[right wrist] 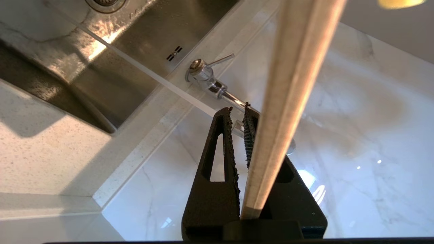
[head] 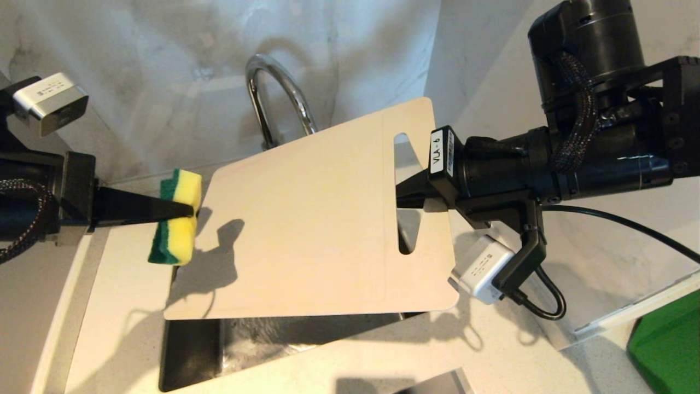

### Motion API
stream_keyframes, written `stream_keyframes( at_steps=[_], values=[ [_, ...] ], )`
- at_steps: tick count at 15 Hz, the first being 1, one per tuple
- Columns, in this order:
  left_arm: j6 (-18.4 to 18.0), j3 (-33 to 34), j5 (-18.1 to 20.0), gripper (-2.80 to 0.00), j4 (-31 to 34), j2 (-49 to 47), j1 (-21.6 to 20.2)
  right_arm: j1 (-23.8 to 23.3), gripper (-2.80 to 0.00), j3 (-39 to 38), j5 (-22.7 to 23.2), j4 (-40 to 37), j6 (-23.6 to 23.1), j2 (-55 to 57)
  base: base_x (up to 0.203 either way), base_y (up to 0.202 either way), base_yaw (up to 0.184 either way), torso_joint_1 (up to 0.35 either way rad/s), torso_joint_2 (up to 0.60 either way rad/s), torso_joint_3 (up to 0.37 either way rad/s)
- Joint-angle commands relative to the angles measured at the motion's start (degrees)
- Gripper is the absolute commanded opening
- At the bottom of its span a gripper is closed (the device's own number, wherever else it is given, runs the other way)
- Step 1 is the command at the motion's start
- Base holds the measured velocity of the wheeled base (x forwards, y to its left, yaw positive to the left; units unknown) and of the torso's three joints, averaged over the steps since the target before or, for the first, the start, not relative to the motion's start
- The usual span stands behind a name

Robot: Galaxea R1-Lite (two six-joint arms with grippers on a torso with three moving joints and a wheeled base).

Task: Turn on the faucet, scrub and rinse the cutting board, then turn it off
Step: Scrub the cutting board underwater

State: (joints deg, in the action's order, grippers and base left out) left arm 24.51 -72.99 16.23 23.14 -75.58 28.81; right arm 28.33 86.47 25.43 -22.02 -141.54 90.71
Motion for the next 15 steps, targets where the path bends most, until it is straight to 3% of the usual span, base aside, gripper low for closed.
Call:
stream_keyframes(
  at_steps=[1, 3, 6, 11, 13, 15],
  values=[
    [0.94, 1.49, -4.21, -2.8, 0.36, -1.88, 8.57, 0.06, -2.8, 0.02, 0.15, -0.13, -0.66, 0.26, 0.0, 0.0, 0.0, 0.0, 0.0, 0.0],
    [0.46, 5.34, -10.68, -2.8, -0.92, -3.66, 12.34, 0.06, -2.8, -0.07, 0.06, -0.13, -0.66, 0.6, 0.0, 0.0, 0.0, 0.0, 0.0, 0.0],
    [-3.35, 12.16, -13.64, -2.8, -5.82, -3.53, 12.65, -0.03, -2.8, 0.02, 0.15, -0.13, 0.22, 1.14, 0.0, 0.0, 0.0, 0.0, 0.0, 0.0],
    [-4.33, 22.66, -17.37, -2.8, -15.95, -3.19, 11.68, -0.03, -2.8, 0.54, 0.13, -0.04, 0.3, 1.49, 0.0, 0.0, 0.0, 0.0, 0.0, 0.0],
    [-4.55, 25.64, -17.69, -2.8, -18.8, -2.61, 8.17, -0.12, -2.8, 0.37, 0.15, -0.04, 0.3, 1.4, 0.0, 0.0, 0.0, 0.0, 0.0, 0.0],
    [-5.96, 27.66, -15.95, -2.8, -19.56, -1.47, 2.02, -0.47, -2.8, 0.21, 0.23, -0.04, 0.3, 1.22, 0.0, 0.0, 0.0, 0.0, 0.0, 0.0]
  ],
)
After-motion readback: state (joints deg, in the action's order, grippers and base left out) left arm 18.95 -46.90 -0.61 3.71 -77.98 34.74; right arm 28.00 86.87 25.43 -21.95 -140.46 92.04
